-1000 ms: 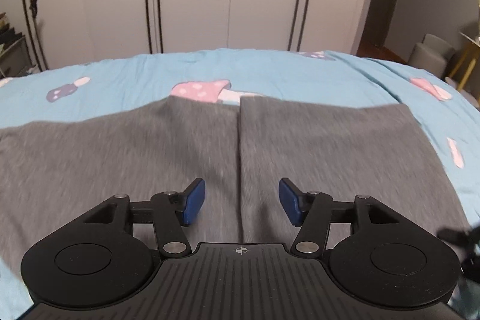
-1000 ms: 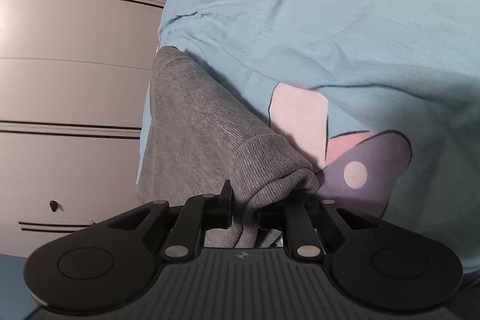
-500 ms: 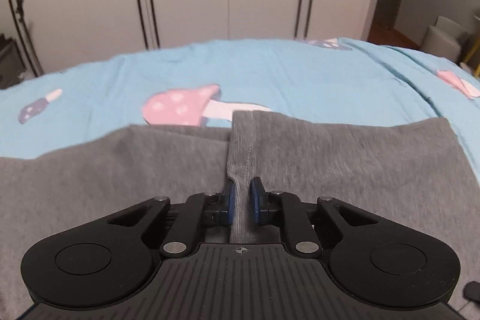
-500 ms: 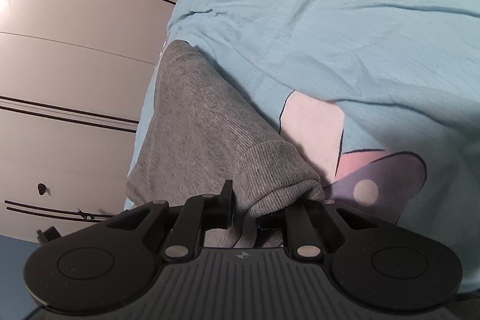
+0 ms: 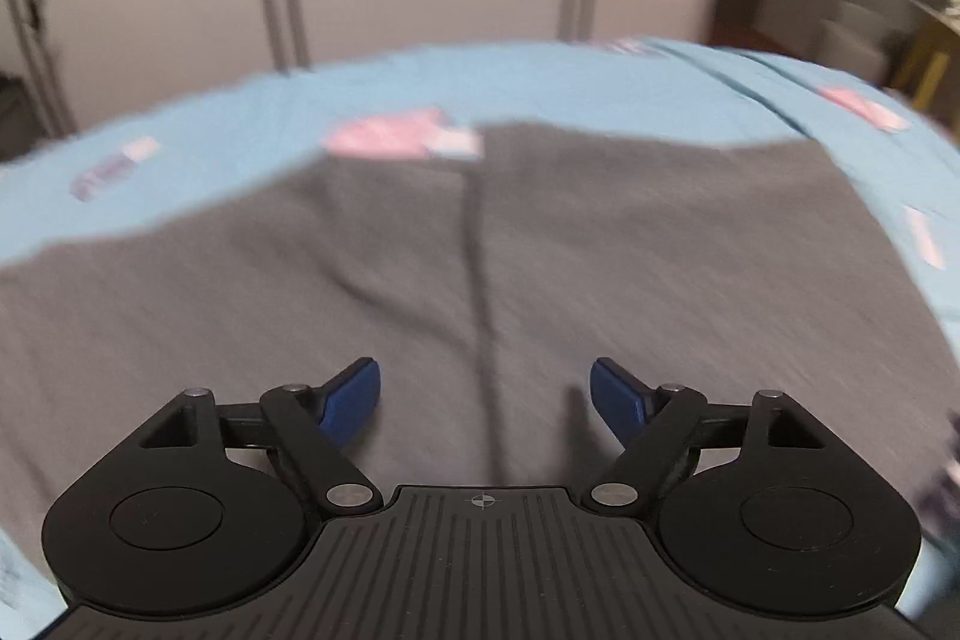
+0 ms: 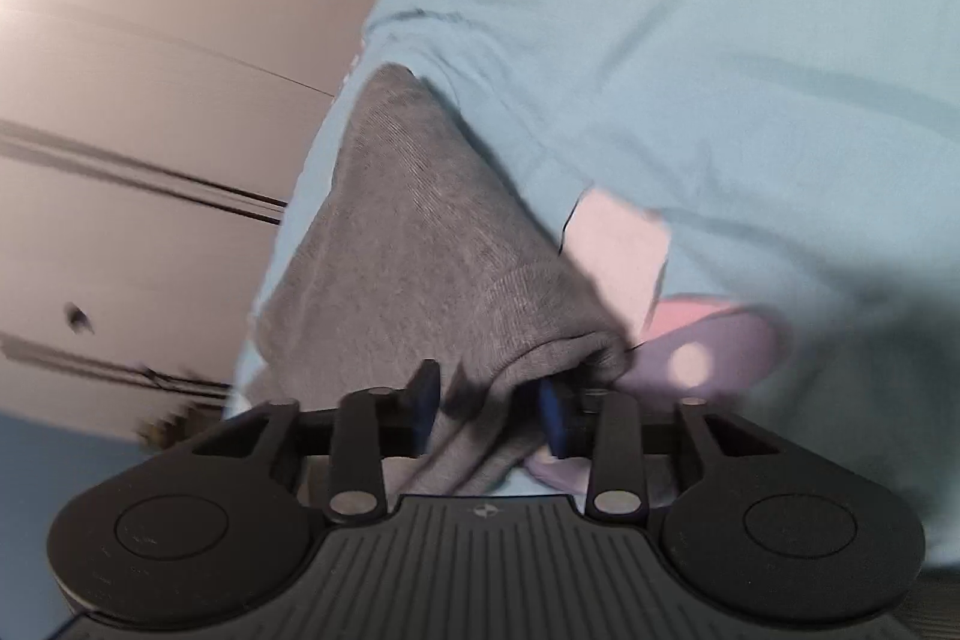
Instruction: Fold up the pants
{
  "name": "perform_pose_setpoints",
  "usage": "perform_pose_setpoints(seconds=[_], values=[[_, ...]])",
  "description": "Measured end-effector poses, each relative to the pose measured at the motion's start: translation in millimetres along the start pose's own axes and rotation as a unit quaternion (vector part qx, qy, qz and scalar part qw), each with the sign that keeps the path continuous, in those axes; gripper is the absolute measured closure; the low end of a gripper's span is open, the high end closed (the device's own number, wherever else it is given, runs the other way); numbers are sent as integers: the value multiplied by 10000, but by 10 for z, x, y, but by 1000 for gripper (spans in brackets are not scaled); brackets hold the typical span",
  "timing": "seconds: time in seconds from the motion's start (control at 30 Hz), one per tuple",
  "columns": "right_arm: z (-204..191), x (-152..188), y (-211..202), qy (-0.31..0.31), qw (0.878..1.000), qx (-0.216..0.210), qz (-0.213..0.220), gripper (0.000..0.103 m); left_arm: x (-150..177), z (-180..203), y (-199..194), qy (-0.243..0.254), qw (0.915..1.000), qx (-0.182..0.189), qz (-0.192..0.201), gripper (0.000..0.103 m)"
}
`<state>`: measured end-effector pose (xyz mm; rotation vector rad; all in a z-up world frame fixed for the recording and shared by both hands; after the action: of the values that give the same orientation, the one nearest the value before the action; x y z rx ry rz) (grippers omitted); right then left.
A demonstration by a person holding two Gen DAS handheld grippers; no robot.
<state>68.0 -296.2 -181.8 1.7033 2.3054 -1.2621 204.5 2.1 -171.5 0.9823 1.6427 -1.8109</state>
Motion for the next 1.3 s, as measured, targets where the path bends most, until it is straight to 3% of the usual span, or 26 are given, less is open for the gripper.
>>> perform_pose_setpoints(seconds=[0.1,0.13,0.2,0.27,0.33,0.47,0.53,0.67,0.7,0.77,0.83,0.93,1.0,1.03,1.1,1.17,1.3], values=[[-70,22,-110,-324,9994,28,81,68,242,132,93,98,9982,284,-511,37],[-92,37,-120,-393,9992,51,83,68,264,143,71,69,9986,284,-442,39],[-154,76,-136,-535,9985,66,49,68,273,138,29,73,9983,351,-458,60],[-241,123,-157,-623,9981,-4,-10,67,293,129,-37,95,9981,359,-499,67],[-345,130,-189,-724,9973,-90,-20,67,339,116,-102,193,9984,239,-466,66],[-656,77,-308,-998,9940,-451,13,64,362,-29,-216,-26,9986,-7,-530,46],[-780,21,-306,-1244,9908,-510,162,44,351,-124,-249,-397,9977,25,-553,44],[-778,-34,123,-2011,9789,-35,348,41,356,-367,-316,-1050,9932,-43,-496,27],[-724,6,278,-2220,9746,127,257,41,344,-449,-345,-1167,9920,-146,-462,23],[-568,148,605,-2411,9687,479,-337,42,308,-629,-453,-1383,9890,-407,-322,23],[-704,93,567,-2637,9638,384,-95,41,274,-840,-563,-1447,9862,-801,-91,18],[-921,-93,528,-2657,9630,80,438,42,264,-1145,-667,-1407,9757,-1672,180,9],[-959,-238,663,-2667,9614,294,608,50,267,-1261,-638,-1219,9686,-2151,260,8],[-966,-288,758,-2711,9596,383,649,63,275,-1299,-599,-1123,9652,-2349,236,8],[-960,-344,990,-2872,9542,577,612,76,307,-1379,-528,-942,9580,-2703,160,8],[-942,-384,1168,-3020,9477,742,720,79,342,-1417,-446,-873,9573,-2755,37,8],[-1032,-533,1312,-3248,9363,843,1040,80,423,-1479,-331,-1219,9599,-2522,-85,8]])
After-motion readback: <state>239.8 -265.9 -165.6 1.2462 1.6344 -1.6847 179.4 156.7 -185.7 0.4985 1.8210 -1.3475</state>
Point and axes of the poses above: each gripper's, at about its wrist camera, not at the fingertips, and y roughly the way its jaws point, z to its right, x to its underside, the point moved 7 cm from there along y, roughly the way its jaws point, and after that the axes turned 12 degrees about z, right-handed, at the moved point
